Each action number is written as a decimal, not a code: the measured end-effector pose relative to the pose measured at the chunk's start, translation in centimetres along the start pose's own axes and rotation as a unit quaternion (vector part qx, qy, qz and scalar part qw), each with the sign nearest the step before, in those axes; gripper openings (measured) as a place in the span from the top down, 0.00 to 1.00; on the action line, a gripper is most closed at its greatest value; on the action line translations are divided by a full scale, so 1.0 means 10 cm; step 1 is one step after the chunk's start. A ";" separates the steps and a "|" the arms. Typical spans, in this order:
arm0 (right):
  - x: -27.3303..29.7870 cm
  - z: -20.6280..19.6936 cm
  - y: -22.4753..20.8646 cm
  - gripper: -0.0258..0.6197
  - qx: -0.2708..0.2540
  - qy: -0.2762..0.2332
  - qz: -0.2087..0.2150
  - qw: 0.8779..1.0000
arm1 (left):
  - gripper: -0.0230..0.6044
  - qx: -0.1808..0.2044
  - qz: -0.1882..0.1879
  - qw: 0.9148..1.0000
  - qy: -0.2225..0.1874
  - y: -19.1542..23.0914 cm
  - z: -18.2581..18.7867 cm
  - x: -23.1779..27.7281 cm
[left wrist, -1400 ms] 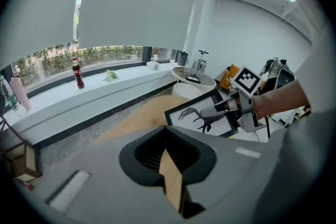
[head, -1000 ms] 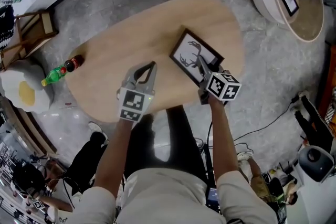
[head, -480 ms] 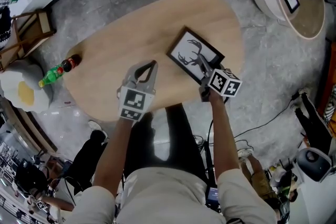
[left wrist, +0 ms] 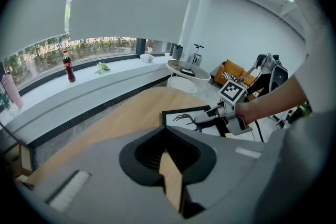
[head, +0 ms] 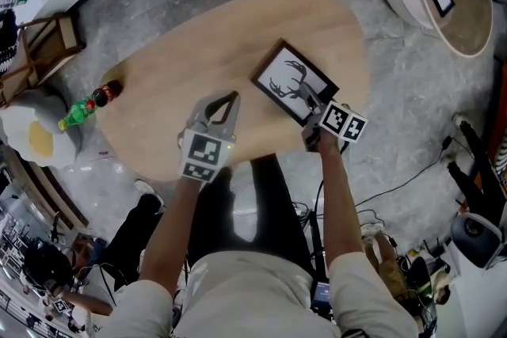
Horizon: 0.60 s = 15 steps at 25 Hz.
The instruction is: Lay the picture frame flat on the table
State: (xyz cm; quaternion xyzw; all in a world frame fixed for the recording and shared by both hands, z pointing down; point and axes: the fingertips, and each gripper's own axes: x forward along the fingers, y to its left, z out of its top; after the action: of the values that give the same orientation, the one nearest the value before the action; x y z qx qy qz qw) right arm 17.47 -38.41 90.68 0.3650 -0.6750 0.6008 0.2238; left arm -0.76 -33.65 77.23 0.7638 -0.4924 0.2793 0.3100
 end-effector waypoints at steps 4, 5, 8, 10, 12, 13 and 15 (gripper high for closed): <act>0.01 -0.05 -0.03 0.62 0.011 0.004 0.007 1.000 | 0.95 0.001 -0.003 1.000 -0.001 -0.03 0.02 0.01; 0.01 -0.07 -0.04 0.62 0.012 0.006 0.008 1.000 | 0.95 0.002 -0.005 1.000 -0.002 -0.05 0.03 0.01; 0.00 -0.10 -0.06 0.60 0.012 0.013 0.004 1.000 | 0.95 0.004 -0.009 1.000 -0.005 -0.07 0.07 0.01; -0.01 -0.12 -0.09 0.59 0.009 0.016 0.000 1.000 | 0.95 0.005 -0.012 1.000 -0.005 -0.09 0.09 0.02; -0.03 -0.13 -0.11 0.59 0.004 0.019 -0.005 1.000 | 0.95 0.006 -0.014 1.000 -0.004 -0.10 0.10 0.04; -0.04 -0.14 -0.13 0.58 0.003 0.021 -0.006 1.000 | 0.95 0.006 -0.014 1.000 -0.004 -0.11 0.10 0.04; -0.06 -0.15 -0.16 0.58 0.003 0.022 -0.009 1.000 | 0.95 0.005 -0.015 1.000 -0.003 -0.12 0.09 0.06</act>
State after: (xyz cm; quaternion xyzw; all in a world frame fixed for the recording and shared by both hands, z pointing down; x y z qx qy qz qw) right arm 18.84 -36.88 91.54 0.3587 -0.6648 0.6087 0.2427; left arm 0.65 -34.28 76.85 0.7737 -0.4801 0.2749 0.3087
